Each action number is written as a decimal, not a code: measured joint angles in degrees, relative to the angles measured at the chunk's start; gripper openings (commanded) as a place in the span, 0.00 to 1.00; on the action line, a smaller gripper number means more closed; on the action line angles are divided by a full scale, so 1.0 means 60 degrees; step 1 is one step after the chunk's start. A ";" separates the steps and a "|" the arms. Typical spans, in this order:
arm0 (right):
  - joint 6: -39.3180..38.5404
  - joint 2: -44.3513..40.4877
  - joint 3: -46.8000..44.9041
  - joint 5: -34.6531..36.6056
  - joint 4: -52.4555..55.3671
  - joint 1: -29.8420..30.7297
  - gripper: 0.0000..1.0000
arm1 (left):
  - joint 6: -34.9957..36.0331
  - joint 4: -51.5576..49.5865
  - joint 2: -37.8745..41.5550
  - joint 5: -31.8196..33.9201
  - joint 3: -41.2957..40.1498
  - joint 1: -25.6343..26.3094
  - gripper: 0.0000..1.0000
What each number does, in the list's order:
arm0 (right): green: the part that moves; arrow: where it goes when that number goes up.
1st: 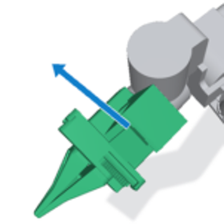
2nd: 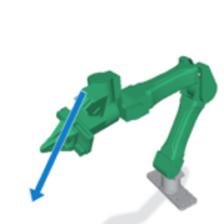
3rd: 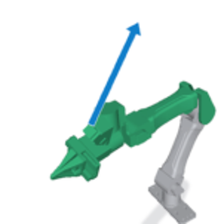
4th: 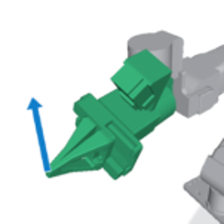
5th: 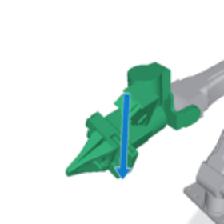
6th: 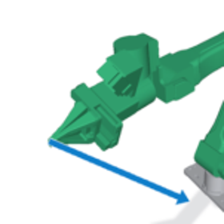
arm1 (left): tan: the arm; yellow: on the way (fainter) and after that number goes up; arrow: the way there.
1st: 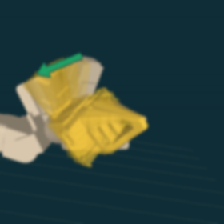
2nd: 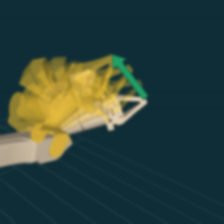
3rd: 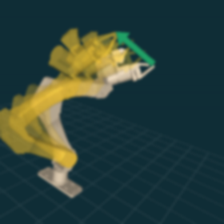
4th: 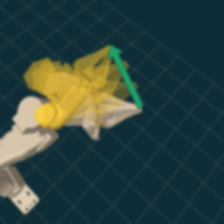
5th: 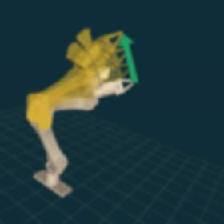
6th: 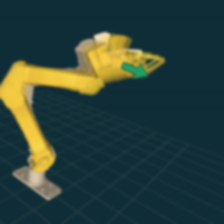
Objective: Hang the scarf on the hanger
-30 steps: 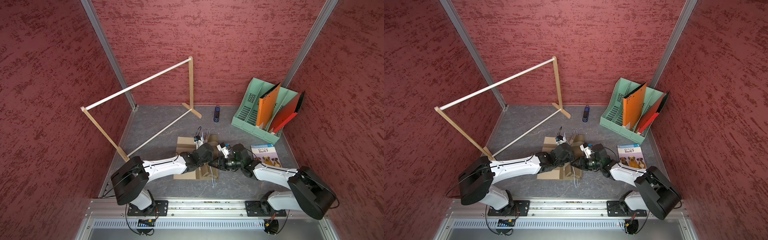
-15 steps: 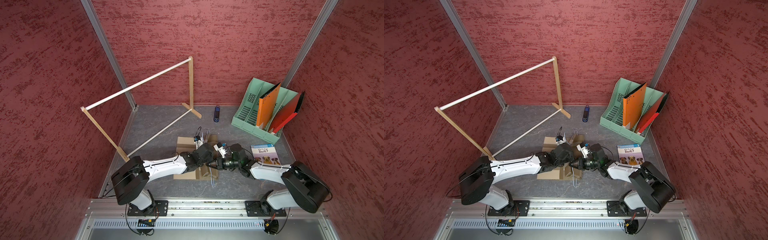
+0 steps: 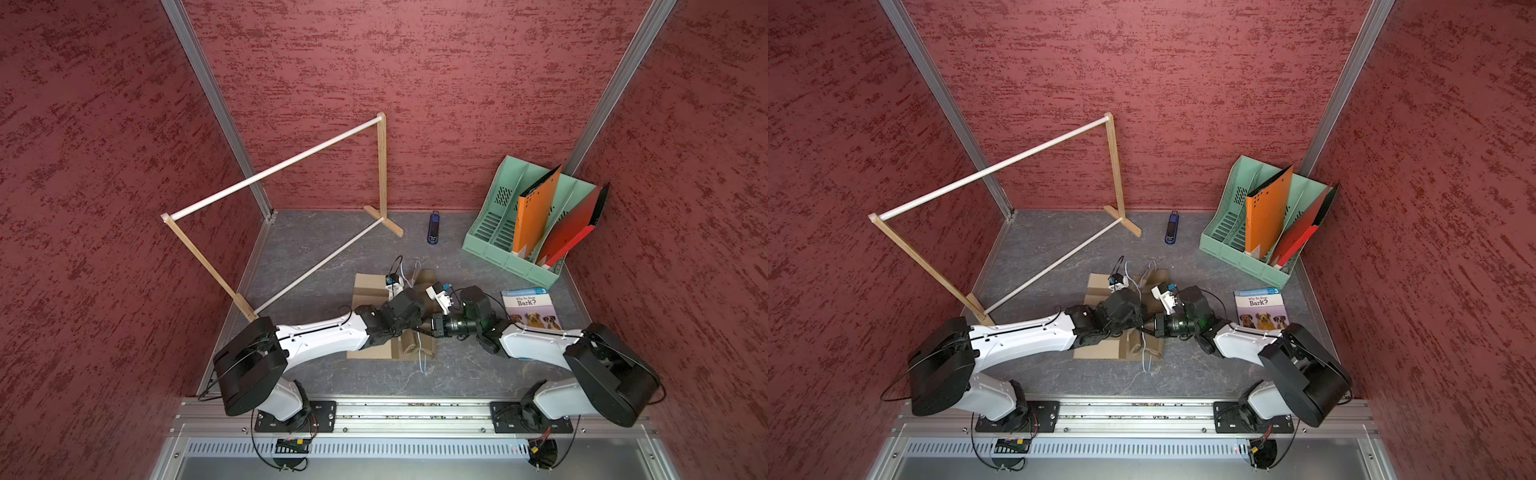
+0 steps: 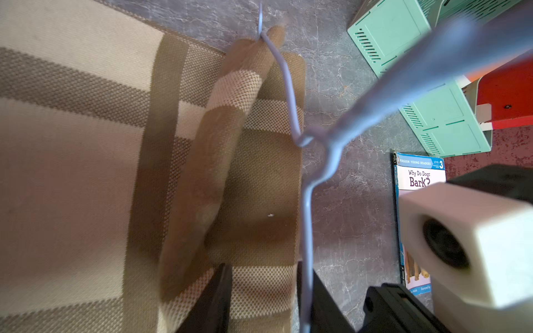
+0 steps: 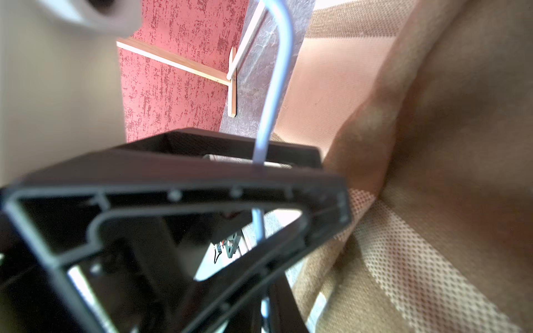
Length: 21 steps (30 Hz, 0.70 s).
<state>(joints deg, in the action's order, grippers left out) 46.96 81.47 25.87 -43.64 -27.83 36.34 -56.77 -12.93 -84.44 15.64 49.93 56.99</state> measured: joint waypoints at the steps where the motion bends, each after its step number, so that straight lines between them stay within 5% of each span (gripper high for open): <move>1: -0.0015 -0.0025 0.0000 0.0062 0.0047 0.0007 0.00 | 0.0066 -0.0117 0.0229 0.0066 -0.0084 0.0022 0.48; 12: -0.0127 -0.0295 0.0004 0.0404 0.0437 0.0018 0.00 | 0.0178 -0.0958 0.1876 0.1027 -0.0958 -0.0470 0.50; 21: -0.0135 -0.0532 0.0000 0.0572 0.0667 -0.0018 0.00 | 0.0288 0.0710 0.1931 -0.0885 -0.2681 -0.2663 0.62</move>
<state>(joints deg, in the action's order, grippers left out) 46.15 78.28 25.87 -40.21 -23.83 36.23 -55.05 -8.67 -72.86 10.33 33.85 41.01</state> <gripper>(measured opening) 0.093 0.605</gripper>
